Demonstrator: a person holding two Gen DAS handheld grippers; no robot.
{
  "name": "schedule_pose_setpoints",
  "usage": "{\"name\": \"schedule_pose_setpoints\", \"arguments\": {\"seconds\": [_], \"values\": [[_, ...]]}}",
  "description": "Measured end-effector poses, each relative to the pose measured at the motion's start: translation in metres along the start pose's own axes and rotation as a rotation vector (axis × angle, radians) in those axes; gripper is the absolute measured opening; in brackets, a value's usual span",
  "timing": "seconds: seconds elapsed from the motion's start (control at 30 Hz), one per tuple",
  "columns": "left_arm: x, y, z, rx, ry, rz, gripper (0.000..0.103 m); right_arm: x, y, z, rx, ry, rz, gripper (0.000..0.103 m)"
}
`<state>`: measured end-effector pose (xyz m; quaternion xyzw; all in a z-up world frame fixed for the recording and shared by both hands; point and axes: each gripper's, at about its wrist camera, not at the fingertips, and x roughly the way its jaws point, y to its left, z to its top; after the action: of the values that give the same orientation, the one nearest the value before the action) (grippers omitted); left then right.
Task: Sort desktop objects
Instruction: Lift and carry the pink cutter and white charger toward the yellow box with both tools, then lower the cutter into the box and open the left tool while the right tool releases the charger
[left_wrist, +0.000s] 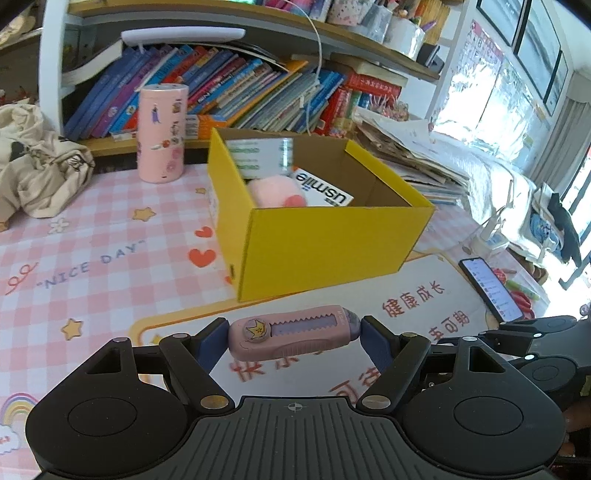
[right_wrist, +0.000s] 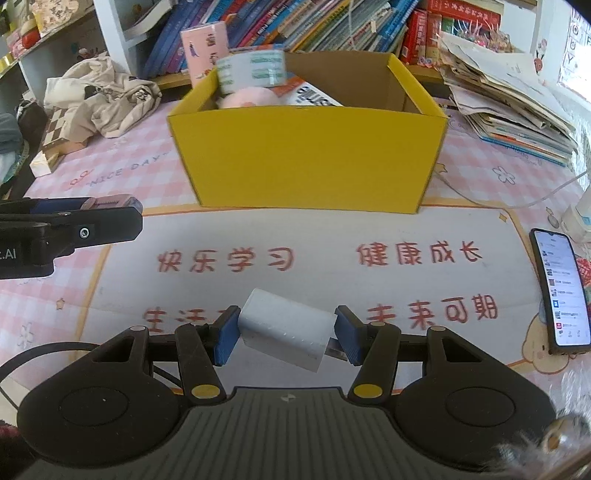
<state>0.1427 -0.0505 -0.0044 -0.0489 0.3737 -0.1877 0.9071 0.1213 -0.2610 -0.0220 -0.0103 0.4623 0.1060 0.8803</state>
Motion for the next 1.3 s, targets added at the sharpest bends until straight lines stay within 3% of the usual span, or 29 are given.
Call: {"name": "schedule_pose_setpoints", "arguments": {"seconds": [0.4,0.83,1.03,1.3], "values": [[0.026,-0.048,0.02,0.035,-0.033,0.039,0.078,0.004,-0.054,0.018,-0.035,-0.022,0.036,0.053],[0.02,-0.065,0.08,0.082,-0.226,0.159,0.078,-0.014,-0.077,0.09,-0.136,-0.242,0.12,0.053],[0.031,-0.057,0.113,0.11,-0.293,0.234,0.078,-0.003,-0.074,0.134,-0.194,-0.313,0.149,0.053],[0.077,-0.041,0.133,0.126,-0.213,0.272,0.078,0.053,-0.059,0.171,-0.334,-0.25,0.166,0.053]]}}
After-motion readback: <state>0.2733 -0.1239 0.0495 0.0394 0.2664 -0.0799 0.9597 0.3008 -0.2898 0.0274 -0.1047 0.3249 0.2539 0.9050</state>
